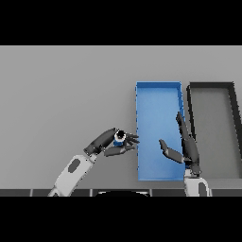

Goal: Pick up the blue pipe and place it into the blue bin.

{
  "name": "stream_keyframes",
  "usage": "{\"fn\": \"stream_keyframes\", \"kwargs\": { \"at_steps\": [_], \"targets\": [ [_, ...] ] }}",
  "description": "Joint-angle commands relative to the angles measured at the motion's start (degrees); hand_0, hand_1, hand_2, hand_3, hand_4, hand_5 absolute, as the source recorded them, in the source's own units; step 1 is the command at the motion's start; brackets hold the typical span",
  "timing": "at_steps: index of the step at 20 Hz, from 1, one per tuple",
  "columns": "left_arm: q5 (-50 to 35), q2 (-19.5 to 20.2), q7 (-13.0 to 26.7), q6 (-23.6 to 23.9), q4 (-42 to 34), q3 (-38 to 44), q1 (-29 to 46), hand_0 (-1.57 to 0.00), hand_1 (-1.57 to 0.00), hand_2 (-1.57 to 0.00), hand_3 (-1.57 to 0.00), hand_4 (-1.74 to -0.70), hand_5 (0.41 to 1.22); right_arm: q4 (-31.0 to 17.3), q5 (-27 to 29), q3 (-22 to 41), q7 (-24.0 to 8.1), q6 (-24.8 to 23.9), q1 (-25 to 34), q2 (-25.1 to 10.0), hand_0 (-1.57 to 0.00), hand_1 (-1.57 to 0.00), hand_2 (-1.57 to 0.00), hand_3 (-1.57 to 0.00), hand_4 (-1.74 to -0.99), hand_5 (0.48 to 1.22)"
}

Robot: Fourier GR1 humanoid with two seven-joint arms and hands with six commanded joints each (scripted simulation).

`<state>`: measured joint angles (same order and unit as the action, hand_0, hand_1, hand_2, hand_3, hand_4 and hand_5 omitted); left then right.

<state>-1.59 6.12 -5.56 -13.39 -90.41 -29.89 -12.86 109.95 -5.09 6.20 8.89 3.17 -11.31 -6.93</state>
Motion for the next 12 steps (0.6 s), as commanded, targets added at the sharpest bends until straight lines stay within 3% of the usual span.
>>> {"fn": "stream_keyframes", "kwargs": {
  "at_steps": [1, 4, 6, 12],
  "targets": [
    [0.23, 0.02, 0.62, -0.05, -0.34, 0.00, 0.35, -1.57, -1.57, -1.57, -1.57, -1.47, 1.221, 2.17, 0.92, 0.21, -1.87, 1.67, 0.52, -1.77, 0.00, -0.01, -0.02, 0.00, -1.163, 0.592],
    [1.22, -1.20, 2.05, 0.00, 0.15, 0.41, -0.06, -1.57, -1.57, -1.57, -1.57, -1.47, 1.221, 8.67, 3.87, 2.82, -9.01, 6.79, 3.12, -5.75, 0.00, 0.00, -0.01, 0.00, -1.177, 0.567],
    [1.34, -0.61, 1.19, -0.77, -0.67, 0.90, 0.67, -1.57, -1.57, -1.57, -1.57, -1.47, 1.221, 10.48, 4.22, 4.11, -15.95, 8.80, 6.18, -8.33, 0.00, 0.00, 0.00, 0.00, -1.194, 0.543],
    [3.10, -1.89, 1.80, -1.67, -0.82, 1.18, 0.40, -1.57, -1.57, -1.57, -1.57, -1.47, 1.221, 10.67, 5.25, 10.01, -22.58, 14.18, 13.64, -9.32, 0.00, 0.00, 0.00, 0.00, -1.249, 0.524]
  ]
}}
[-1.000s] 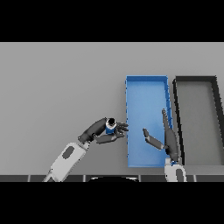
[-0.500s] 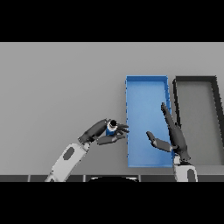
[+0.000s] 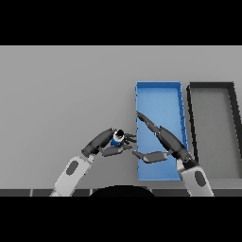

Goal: Pick up the blue pipe and place it into the blue bin.

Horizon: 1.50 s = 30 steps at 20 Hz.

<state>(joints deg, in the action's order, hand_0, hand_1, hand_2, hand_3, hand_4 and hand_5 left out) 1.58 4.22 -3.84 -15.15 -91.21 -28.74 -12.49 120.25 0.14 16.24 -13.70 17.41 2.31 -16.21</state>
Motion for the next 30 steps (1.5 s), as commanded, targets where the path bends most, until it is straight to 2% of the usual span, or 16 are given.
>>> {"fn": "stream_keyframes", "kwargs": {
  "at_steps": [1, 3, 6, 7, 12, 13, 16, 17, 18, 19, 20, 22, 24, 25, 27, 30],
  "targets": [
    [0.07, 0.03, 0.27, -0.13, -0.07, 0.26, -0.01, -1.57, -1.57, -1.57, -1.57, -1.47, 1.221, 0.54, 0.87, 0.28, -1.41, 0.46, 0.77, 0.06, 0.00, 0.00, 0.00, 0.00, -1.242, 0.524],
    [-0.08, -0.42, 1.16, -0.68, -0.12, 0.74, -0.49, -1.57, -1.57, -1.57, -1.57, -1.47, 1.221, 0.23, 2.34, 1.70, -4.13, 1.33, 2.88, 1.15, 0.00, 0.00, 0.00, 0.00, -1.232, 0.525],
    [0.07, -0.75, 1.75, -1.56, -0.48, 1.27, -0.21, -1.57, -1.57, -1.57, -1.57, -1.47, 1.221, -0.83, 3.15, 3.86, -4.98, 2.77, 7.91, 2.29, 0.00, 0.00, 0.00, 0.00, -1.214, 0.520],
    [0.38, -0.68, 1.35, -2.08, -0.13, 1.31, 0.17, -1.57, -1.57, -1.57, -1.57, -1.47, 1.221, -1.14, 3.84, 4.34, -6.77, 3.25, 9.72, 2.45, 0.00, 0.00, 0.00, 0.00, -1.209, 0.517],
    [-1.10, -1.61, -0.29, -5.23, 0.17, 2.50, 0.79, -1.57, -1.57, -1.57, -1.57, -1.47, 1.221, -7.19, 5.07, 6.02, -9.65, 5.30, 16.68, 5.67, 0.00, 0.00, 0.00, 0.00, -1.200, 0.514],
    [-1.56, -1.87, 0.75, -5.74, 0.47, 3.00, 0.49, -1.57, -1.57, -1.57, -1.57, -1.46, 1.221, -8.22, 5.37, 6.25, -10.40, 5.55, 18.17, 6.39, 0.00, 0.00, 0.00, 0.00, -1.208, 0.512],
    [-0.46, -2.20, -0.27, -6.58, 0.52, 3.06, 1.30, -1.57, -1.57, -1.57, -1.57, -1.46, 1.221, -11.48, 5.78, 6.63, -10.87, 6.71, 20.93, 7.88, -0.02, -0.11, -0.13, -0.05, -1.222, 0.517],
    [0.32, -2.21, 0.68, -6.18, 1.42, 3.55, 0.97, -1.57, -1.57, -1.57, -1.57, -1.51, 1.221, -12.23, 6.36, 6.37, -10.99, 7.24, 21.80, 7.97, -0.17, -0.24, -0.25, -0.14, -1.255, 0.519],
    [-0.25, -2.92, 2.29, -5.93, 0.62, 3.78, 0.95, -1.57, -1.57, -1.54, -1.30, -1.56, 1.221, -13.12, 5.70, 6.80, -10.56, 7.41, 21.98, 8.44, -0.40, -0.44, -0.43, -0.31, -1.303, 0.520],
    [-0.64, -3.43, 3.76, -5.96, 0.84, 4.04, 0.60, -1.57, -1.57, -1.53, -1.14, -1.60, 1.221, -13.42, 4.90, 7.13, -10.16, 7.40, 22.16, 8.64, -0.63, -0.65, -0.66, -0.50, -1.383, 0.523],
    [-0.70, -3.50, 4.34, -6.12, 0.97, 4.44, 0.10, -1.57, -1.57, -1.54, -1.16, -1.63, 1.221, -14.02, 4.32, 7.37, -9.35, 7.00, 22.47, 9.11, -0.82, -0.84, -0.84, -0.66, -1.446, 0.527],
    [0.09, -3.71, 2.26, -6.33, 1.21, 4.27, 0.38, -1.57, -1.57, -1.55, -1.23, -1.67, 1.221, -14.85, 5.16, 7.04, -8.87, 7.28, 23.25, 9.78, -1.09, -1.10, -1.10, -0.90, -1.537, 0.600],
    [0.57, -3.81, 1.19, -6.79, 1.44, 4.31, 0.71, -1.57, -1.57, -1.56, -1.31, -1.69, 1.221, -14.98, 5.75, 7.11, -7.42, 6.76, 22.00, 11.21, -1.26, -1.27, -1.27, -1.14, -1.495, 0.781],
    [0.90, -4.01, 0.80, -6.65, 1.59, 4.58, 0.19, -1.57, -1.57, -1.56, -1.33, -1.70, 1.221, -14.77, 5.77, 6.92, -7.50, 6.28, 22.51, 11.69, -1.32, -1.33, -1.33, -1.23, -1.481, 0.869],
    [0.80, -4.23, 0.99, -7.34, 1.27, 4.92, 0.38, -1.57, -1.57, -1.55, -1.37, -1.72, 1.221, -14.48, 3.96, 7.40, -4.19, 6.64, 21.69, 11.62, -1.41, -1.42, -1.42, -1.35, -1.474, 0.996],
    [1.68, -4.89, 0.35, -7.14, 1.67, 4.98, 0.22, -1.57, -1.57, -1.55, -1.42, -1.73, 1.221, -14.32, 2.53, 7.97, -2.87, 7.15, 21.24, 12.40, -1.49, -1.49, -1.49, -1.46, -1.485, 1.106]
  ]
}}
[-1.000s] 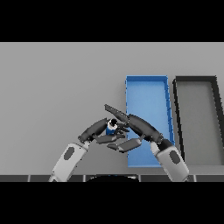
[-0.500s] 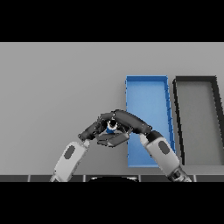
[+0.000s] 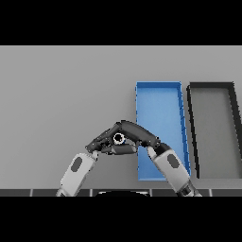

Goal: Pick up the blue pipe and place it into the blue bin.

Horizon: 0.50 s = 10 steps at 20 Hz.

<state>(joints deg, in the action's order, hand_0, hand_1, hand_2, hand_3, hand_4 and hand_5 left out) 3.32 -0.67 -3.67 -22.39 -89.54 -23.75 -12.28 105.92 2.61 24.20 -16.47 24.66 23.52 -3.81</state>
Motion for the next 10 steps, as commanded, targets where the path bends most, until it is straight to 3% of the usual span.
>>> {"fn": "stream_keyframes", "kwargs": {
  "at_steps": [1, 5, 6, 7, 8, 10],
  "targets": [
    [0.21, 0.22, 0.20, -0.21, 0.41, 0.50, -0.25, -1.57, -1.57, -1.55, -1.43, -1.73, 1.221, -0.45, 0.95, -0.37, -0.28, -0.11, -0.74, 1.03, -1.51, -1.51, -1.51, -1.48, -1.488, 1.129],
    [0.19, 0.01, 0.71, -0.22, -1.34, 0.40, 1.23, -1.57, -1.57, -1.56, -1.43, -1.73, 1.221, 1.36, 3.06, -1.38, -4.34, 0.20, -2.30, 3.37, -1.54, -1.55, -1.55, -1.53, -1.494, 1.183],
    [0.52, 0.06, 0.24, -0.22, -1.12, 0.83, 0.53, -1.57, -1.57, -1.57, -1.26, -1.73, 1.221, 1.32, 2.37, -1.60, -3.43, 0.10, -2.60, 3.86, -1.55, -1.55, -1.55, -1.54, -1.495, 1.191],
    [1.55, -0.14, 0.12, -0.17, -1.11, 0.63, 0.65, -1.45, -1.37, -1.34, -1.05, -1.63, 1.221, 1.28, 1.11, -1.61, -2.37, -0.27, -3.07, 4.24, -1.55, -1.55, -1.55, -1.55, -1.496, 1.197],
    [2.05, 0.37, 0.53, -0.99, -1.08, 1.00, 0.36, -1.18, -1.09, -1.07, -0.84, -1.51, 1.221, 1.53, 0.50, -1.51, -2.13, -0.39, -3.31, 4.65, -1.56, -1.56, -1.56, -1.55, -1.496, 1.202],
    [3.72, 0.76, 0.17, -2.78, -0.95, 0.64, 0.35, -0.75, -0.70, -0.68, -0.54, -1.32, 1.221, 1.23, 0.80, -2.55, -4.26, 0.07, -2.57, 5.07, -1.56, -1.56, -1.56, -1.56, -1.497, 1.209]
  ]
}}
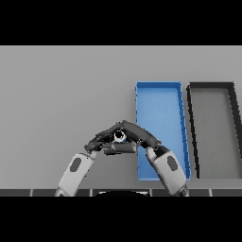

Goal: Pick up the blue pipe and place it into the blue bin.

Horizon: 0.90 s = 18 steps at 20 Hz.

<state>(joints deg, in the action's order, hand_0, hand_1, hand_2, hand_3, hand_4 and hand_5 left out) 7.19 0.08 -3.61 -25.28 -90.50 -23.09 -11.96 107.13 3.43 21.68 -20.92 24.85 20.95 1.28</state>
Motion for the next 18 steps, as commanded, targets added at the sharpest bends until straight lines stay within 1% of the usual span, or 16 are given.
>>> {"fn": "stream_keyframes", "kwargs": {
  "at_steps": [1, 2, 3, 4, 7, 8, 9, 10, 11, 12, 13, 14, 16, 17, 18],
  "targets": [
    [0.50, 0.01, 0.09, -0.97, 0.70, 0.38, -0.28, -0.60, -0.56, -0.55, -0.43, -1.25, 1.221, -0.04, -0.94, 0.37, -0.13, -0.23, -0.33, 0.57, -1.56, -1.56, -1.56, -1.56, -1.498, 1.211],
    [0.51, 0.23, 0.29, -2.12, -0.03, 0.25, 0.59, -0.48, -0.45, -0.44, -0.34, -1.19, 1.148, 0.23, -0.94, 0.23, -0.53, 0.04, -0.49, 0.96, -1.57, -1.57, -1.57, -1.56, -1.498, 1.213],
    [0.66, 0.05, 0.51, -2.37, 0.26, 0.51, 0.29, -0.38, -0.36, -0.35, -0.27, -1.13, 1.063, 0.70, -1.68, 0.29, -0.67, 0.05, -0.62, 1.40, -1.57, -1.57, -1.57, -1.56, -1.498, 1.215],
    [0.56, -0.29, 1.68, -2.11, 0.04, 0.46, 0.64, -0.31, -0.29, -0.28, -0.22, -1.09, 0.984, 0.47, -1.82, 0.03, -1.54, 0.08, -0.30, 2.12, -1.57, -1.57, -1.57, -1.57, -1.498, 1.216],
    [0.20, 0.30, 5.80, -2.24, 0.66, 1.36, 0.30, -0.16, -0.15, -0.14, -0.11, -1.01, 0.785, 0.62, -2.30, -0.99, 0.94, 0.48, -0.33, 2.53, -1.57, -1.57, -1.57, -1.57, -1.499, 1.218],
    [0.47, -0.18, 6.57, -1.84, 0.63, 1.11, 0.30, -0.13, -0.12, -0.11, -0.09, -0.99, 0.729, 0.25, -3.31, -1.00, 1.18, 0.49, -0.03, 2.63, -1.57, -1.57, -1.57, -1.57, -1.499, 1.219],
    [0.29, 0.09, 5.57, -1.90, 0.52, 1.37, 0.32, -0.10, -0.09, -0.09, -0.07, -0.98, 0.682, 0.48, -4.05, -0.63, 1.68, 0.58, -0.33, 2.78, -1.57, -1.57, -1.57, -1.57, -1.499, 1.219],
    [-0.13, -0.21, 6.69, -1.65, 1.11, 1.87, 0.37, -0.08, -0.07, -0.07, -0.06, -0.97, 0.642, 0.14, -3.80, -1.00, 2.14, 0.89, -0.43, 3.03, -1.57, -1.57, -1.57, -1.57, -1.499, 1.220],
    [-0.44, -1.34, 8.31, -1.38, 1.04, 1.54, 0.34, -0.06, -0.06, -0.06, -0.05, -0.97, 0.607, 0.35, -3.72, -0.80, 1.91, 0.96, -0.82, 3.62, -1.57, -1.57, -1.57, -1.57, -1.499, 1.220],
    [-0.49, -0.87, 7.92, -1.50, 1.53, 1.97, 0.41, -0.05, -0.05, -0.05, -0.04, -0.97, 0.578, 0.27, -3.34, -1.36, 2.73, 1.20, -0.88, 3.82, -1.57, -1.57, -1.57, -1.57, -1.499, 1.220],
    [-0.13, -1.11, 8.91, -1.01, 1.79, 2.02, 0.11, -0.04, -0.04, -0.04, -0.03, -0.97, 0.557, 0.52, -3.39, -1.80, 2.60, 0.82, -0.49, 4.29, -1.57, -1.57, -1.57, -1.57, -1.498, 1.220],
    [-0.06, -1.28, 9.16, -0.76, 1.89, 1.95, 0.20, -0.03, -0.03, -0.03, -0.02, -0.97, 0.544, 0.05, -3.39, -2.40, 1.79, 0.71, 0.00, 4.77, -1.57, -1.57, -1.57, -1.57, -1.497, 1.220],
    [0.23, -1.07, 8.81, -0.41, 2.40, 2.06, 0.08, -0.02, -0.02, -0.02, -0.01, -0.97, 0.519, 0.58, -1.02, -4.16, 0.16, 1.08, 1.05, 5.84, -1.57, -1.57, -1.57, -1.57, -1.496, 1.221],
    [0.07, -0.91, 8.72, -0.29, 2.45, 2.17, 0.25, -0.02, -0.01, -0.01, -0.01, -0.97, 0.512, 0.54, 0.93, -6.08, -1.38, 1.46, 2.53, 5.96, -1.57, -1.57, -1.57, -1.57, -1.495, 1.221],
    [0.50, -1.10, 8.99, 0.08, 2.55, 1.91, 0.10, -0.01, -0.01, -0.01, -0.01, -0.97, 0.501, 1.72, 3.05, -6.89, -3.50, 1.54, 3.37, 6.40, -1.57, -1.57, -1.57, -1.57, -1.495, 1.221]
  ]
}}
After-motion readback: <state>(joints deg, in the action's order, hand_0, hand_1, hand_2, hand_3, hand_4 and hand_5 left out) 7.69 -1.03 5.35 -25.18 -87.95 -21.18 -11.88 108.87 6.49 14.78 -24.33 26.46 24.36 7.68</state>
